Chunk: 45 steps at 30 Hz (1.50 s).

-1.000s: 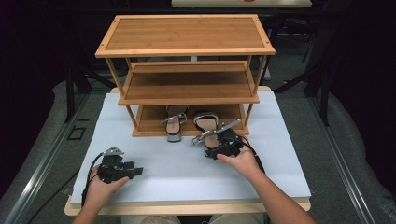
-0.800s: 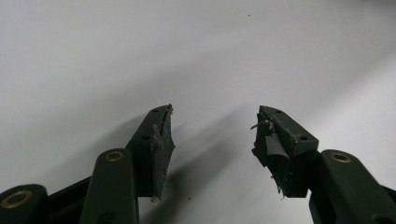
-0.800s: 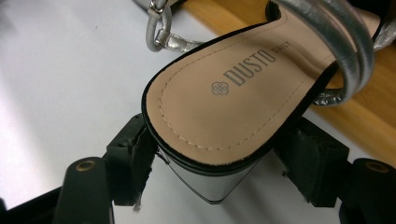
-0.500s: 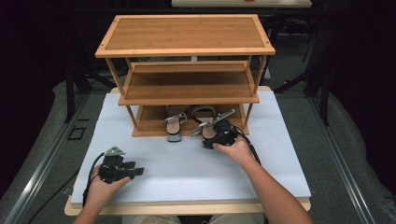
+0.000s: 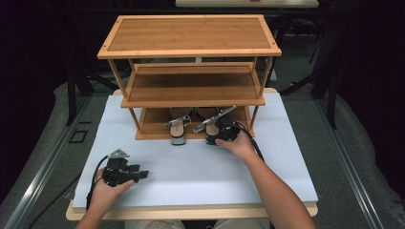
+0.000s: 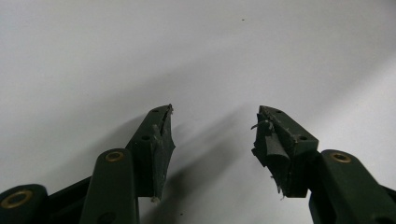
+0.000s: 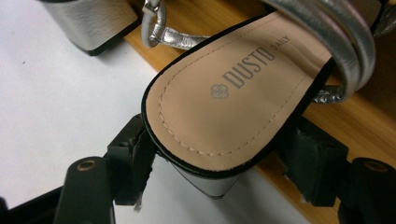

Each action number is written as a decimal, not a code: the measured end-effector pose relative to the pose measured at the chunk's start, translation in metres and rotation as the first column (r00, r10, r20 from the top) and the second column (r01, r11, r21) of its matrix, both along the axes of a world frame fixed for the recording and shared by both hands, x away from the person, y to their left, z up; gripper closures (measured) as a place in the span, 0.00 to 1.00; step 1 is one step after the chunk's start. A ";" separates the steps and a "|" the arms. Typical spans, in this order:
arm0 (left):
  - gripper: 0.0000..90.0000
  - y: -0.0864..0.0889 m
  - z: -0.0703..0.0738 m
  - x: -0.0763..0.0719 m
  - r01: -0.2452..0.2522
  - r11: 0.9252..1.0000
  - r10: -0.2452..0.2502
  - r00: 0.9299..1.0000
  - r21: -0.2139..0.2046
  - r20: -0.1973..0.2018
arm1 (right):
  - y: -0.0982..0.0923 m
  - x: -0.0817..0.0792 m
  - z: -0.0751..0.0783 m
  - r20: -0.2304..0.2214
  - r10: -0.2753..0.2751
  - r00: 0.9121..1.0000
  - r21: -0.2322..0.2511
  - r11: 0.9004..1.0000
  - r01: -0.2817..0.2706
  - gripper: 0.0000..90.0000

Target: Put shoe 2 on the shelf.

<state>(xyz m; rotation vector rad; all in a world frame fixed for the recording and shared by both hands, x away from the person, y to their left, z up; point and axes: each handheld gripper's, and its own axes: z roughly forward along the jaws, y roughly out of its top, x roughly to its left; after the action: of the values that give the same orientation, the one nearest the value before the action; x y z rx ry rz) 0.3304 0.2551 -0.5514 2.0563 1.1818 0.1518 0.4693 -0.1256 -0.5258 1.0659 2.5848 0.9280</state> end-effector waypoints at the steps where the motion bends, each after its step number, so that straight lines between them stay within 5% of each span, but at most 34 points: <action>1: 0.51 -0.001 0.000 0.000 0.007 1.000 -0.007 1.000 0.007 -0.002 | 0.001 0.001 -0.001 0.003 -0.010 1.000 0.012 1.000 0.009 0.34; 2: 0.51 -0.002 0.000 0.000 0.006 1.000 -0.006 1.000 0.006 0.000 | 0.002 0.003 -0.001 0.000 -0.014 1.000 0.011 1.000 0.014 0.34; 3: 0.51 -0.003 0.000 0.000 0.006 1.000 -0.006 1.000 0.006 0.001 | 0.000 0.005 0.006 -0.067 0.021 0.997 -0.065 0.998 -0.026 0.34; 7: 0.51 -0.004 0.000 0.000 0.011 1.000 -0.011 1.000 0.004 0.003 | 0.004 0.003 0.005 -0.054 -0.012 0.998 -0.048 0.999 0.009 0.34; 9: 0.51 -0.005 0.000 0.001 0.011 1.000 -0.011 1.000 0.000 0.001 | 0.004 0.002 0.005 -0.082 -0.015 0.996 -0.066 0.998 0.010 0.34; 10: 0.51 -0.005 0.000 0.002 0.011 1.000 -0.011 1.000 0.000 0.001 | 0.006 0.002 -0.002 -0.014 -0.038 0.999 0.008 0.999 0.038 0.34; 12: 0.51 -0.007 0.001 0.002 0.019 1.000 -0.019 1.000 0.005 0.016 | 0.005 0.002 -0.004 -0.009 -0.045 0.999 0.032 0.998 0.045 0.33; 20: 0.51 -0.009 0.004 0.009 0.006 1.000 -0.006 0.999 0.006 0.052 | 0.002 -0.011 -0.006 -0.017 -0.054 0.998 0.012 0.998 0.054 0.28; 22: 0.51 -0.009 0.005 0.013 0.008 1.000 -0.009 0.998 0.002 0.058 | 0.000 -0.016 -0.002 0.009 -0.045 0.999 -0.003 0.999 0.045 0.29; 27: 0.48 -0.012 0.007 0.030 -0.026 0.999 0.027 0.999 -0.034 0.042 | -0.001 -0.029 0.007 0.043 -0.031 0.999 -0.035 0.999 0.033 0.30; 32: 0.48 -0.025 0.011 0.049 -0.024 0.998 0.025 0.999 -0.058 0.028 | -0.001 -0.036 0.007 0.029 -0.007 1.000 -0.057 0.998 0.009 0.34; 38: 0.48 -0.050 0.018 0.068 0.010 1.000 -0.010 0.999 -0.010 0.039 | -0.009 -0.038 0.003 0.003 -0.052 0.999 0.012 0.999 0.052 0.37; 45: 0.45 -0.078 0.025 0.089 0.047 0.999 -0.048 0.997 0.010 0.056 | -0.011 -0.035 0.003 0.043 -0.061 0.997 0.036 0.998 0.059 0.37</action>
<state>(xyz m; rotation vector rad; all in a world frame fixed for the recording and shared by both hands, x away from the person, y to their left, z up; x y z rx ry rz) 0.4198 0.1773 -0.5263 2.0723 1.0991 0.1912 0.4339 -0.1365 -0.5223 1.1126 2.4959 0.9737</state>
